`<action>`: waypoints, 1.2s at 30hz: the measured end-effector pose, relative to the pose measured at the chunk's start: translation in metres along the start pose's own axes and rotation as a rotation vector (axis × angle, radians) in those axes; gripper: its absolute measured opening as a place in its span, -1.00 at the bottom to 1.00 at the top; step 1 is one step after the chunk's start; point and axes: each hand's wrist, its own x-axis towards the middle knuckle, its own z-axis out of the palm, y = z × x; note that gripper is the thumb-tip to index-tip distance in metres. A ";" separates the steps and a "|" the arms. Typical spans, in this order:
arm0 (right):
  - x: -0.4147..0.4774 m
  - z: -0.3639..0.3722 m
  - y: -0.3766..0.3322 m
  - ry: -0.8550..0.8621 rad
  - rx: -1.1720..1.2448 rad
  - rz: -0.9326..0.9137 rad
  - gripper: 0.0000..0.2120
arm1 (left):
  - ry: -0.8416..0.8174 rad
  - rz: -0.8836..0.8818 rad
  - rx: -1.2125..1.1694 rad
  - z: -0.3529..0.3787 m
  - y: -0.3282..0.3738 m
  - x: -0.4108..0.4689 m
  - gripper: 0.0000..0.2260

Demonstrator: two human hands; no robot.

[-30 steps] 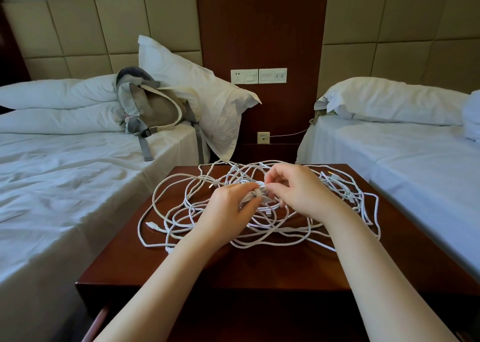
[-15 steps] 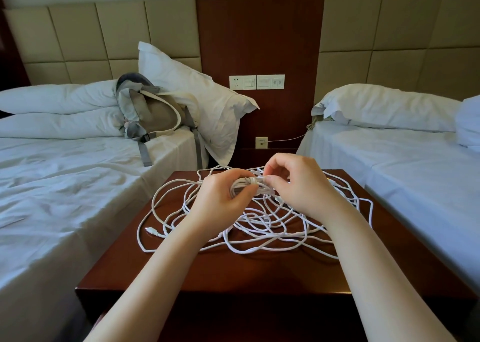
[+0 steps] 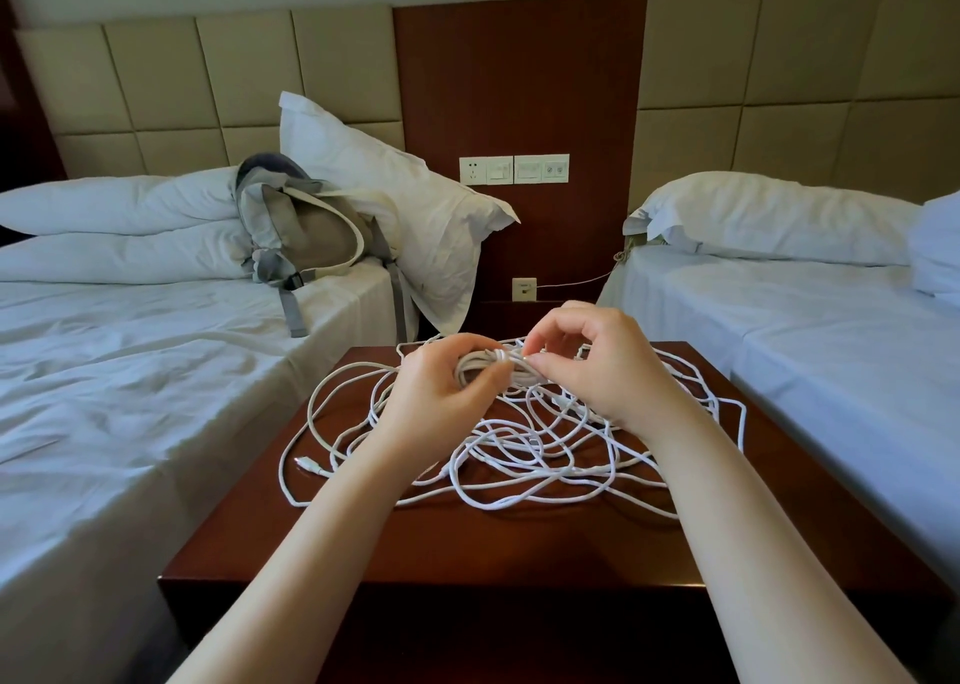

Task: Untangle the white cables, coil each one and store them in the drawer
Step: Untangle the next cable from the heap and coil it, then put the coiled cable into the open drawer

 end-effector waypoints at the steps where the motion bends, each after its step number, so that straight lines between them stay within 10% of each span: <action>1: -0.001 0.000 0.000 -0.009 0.035 0.007 -0.80 | -0.013 -0.032 -0.036 0.000 0.001 0.000 -0.91; 13: -0.001 0.005 0.006 -0.152 0.159 0.009 -0.84 | 0.034 -0.392 -0.564 0.004 -0.007 0.007 -0.85; 36: -0.062 0.094 -0.065 -0.175 0.094 -0.076 -0.84 | 0.117 -0.591 -0.490 -0.077 -0.011 -0.099 -0.80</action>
